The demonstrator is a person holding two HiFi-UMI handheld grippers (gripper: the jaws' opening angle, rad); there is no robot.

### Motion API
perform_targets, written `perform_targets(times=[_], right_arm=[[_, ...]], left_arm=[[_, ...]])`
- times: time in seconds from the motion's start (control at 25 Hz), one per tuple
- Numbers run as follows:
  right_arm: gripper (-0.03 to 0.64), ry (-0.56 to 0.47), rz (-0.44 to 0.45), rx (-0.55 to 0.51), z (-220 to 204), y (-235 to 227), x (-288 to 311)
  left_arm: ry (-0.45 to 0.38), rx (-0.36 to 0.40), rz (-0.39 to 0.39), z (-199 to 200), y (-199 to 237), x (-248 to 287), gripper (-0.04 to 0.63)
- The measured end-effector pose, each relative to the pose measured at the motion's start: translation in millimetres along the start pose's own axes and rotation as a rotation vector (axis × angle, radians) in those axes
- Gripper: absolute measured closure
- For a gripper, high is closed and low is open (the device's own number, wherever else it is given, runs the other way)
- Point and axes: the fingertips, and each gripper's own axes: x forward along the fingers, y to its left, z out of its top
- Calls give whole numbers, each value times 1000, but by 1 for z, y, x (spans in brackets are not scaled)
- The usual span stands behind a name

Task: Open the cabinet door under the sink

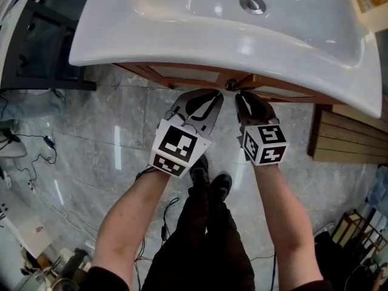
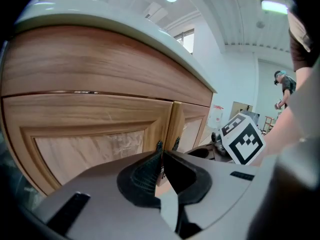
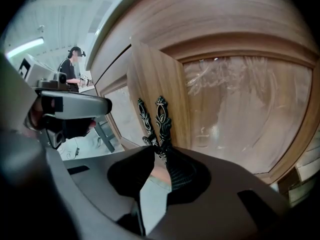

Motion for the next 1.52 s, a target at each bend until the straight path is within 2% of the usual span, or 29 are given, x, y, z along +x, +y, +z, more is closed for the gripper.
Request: perform_targets(times=[0.24,0.32,0.44,0.84,1.12,1.36,1.52], right_arm=[[528,11,33,-48,-11,8,-12],[528,8,42,-52,-14,8,-15],[527,9,53,-56,-18,10,-19],[526,1,80,-57,-22,12,-24],[515,-19,66,17,-23,13,-26],[508,-16,43,47,-40,4,-56],[511,3,8,59,-64,-15,-94]], left_arm=[[-12,110,-113,13,-25,12,562],[-9,127,-150,16,-33,17,481],[-3,144,-181,16,-42,26,459],[-5,152,-257,24,-54,46,465],[-2,141,-342,25,-58,42,480],[23,163,-353,22,-72,34,489],[39,148,-333,14,-92,25,491]])
